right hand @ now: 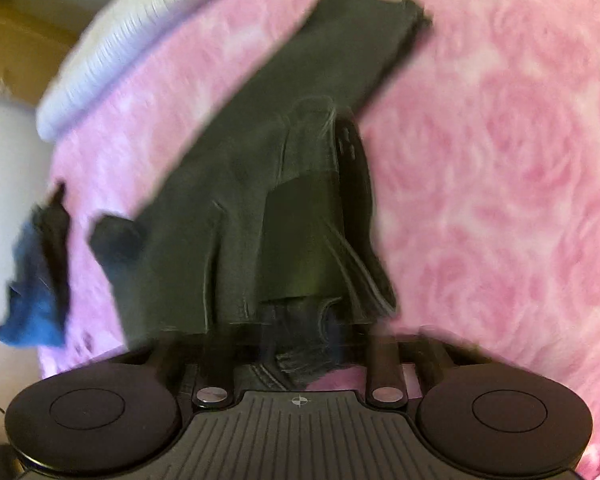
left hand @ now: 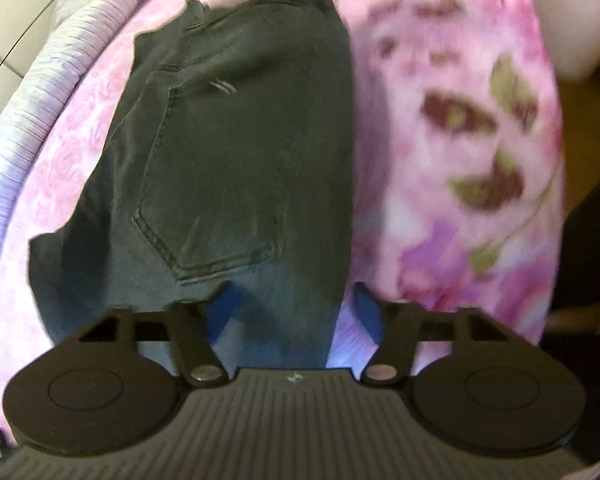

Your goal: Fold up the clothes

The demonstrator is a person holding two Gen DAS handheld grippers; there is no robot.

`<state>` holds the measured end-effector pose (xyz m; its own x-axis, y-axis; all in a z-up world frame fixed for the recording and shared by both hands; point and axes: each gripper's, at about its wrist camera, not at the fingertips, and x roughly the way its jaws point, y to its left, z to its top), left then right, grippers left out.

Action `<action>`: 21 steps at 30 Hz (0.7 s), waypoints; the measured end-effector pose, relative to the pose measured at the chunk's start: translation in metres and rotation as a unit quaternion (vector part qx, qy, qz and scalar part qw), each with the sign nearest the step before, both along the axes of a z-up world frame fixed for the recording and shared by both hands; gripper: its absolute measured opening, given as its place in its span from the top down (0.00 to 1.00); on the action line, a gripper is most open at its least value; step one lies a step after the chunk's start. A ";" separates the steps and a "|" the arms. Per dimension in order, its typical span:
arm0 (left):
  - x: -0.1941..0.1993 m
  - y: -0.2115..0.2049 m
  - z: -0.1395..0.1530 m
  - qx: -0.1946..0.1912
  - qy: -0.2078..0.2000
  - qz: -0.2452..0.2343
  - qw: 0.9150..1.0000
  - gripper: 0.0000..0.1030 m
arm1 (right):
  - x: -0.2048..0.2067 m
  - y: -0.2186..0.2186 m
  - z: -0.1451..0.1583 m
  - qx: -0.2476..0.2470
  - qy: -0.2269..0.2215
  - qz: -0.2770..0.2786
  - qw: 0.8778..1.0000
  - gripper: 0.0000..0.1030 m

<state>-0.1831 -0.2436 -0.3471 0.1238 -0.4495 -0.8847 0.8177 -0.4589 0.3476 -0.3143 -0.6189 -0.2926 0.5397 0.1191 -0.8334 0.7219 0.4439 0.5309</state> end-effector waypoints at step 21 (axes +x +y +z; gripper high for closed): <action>0.142 -0.110 0.147 -0.107 0.163 0.119 0.974 0.94 | 0.090 0.108 0.006 -0.452 0.045 0.399 0.796 0.24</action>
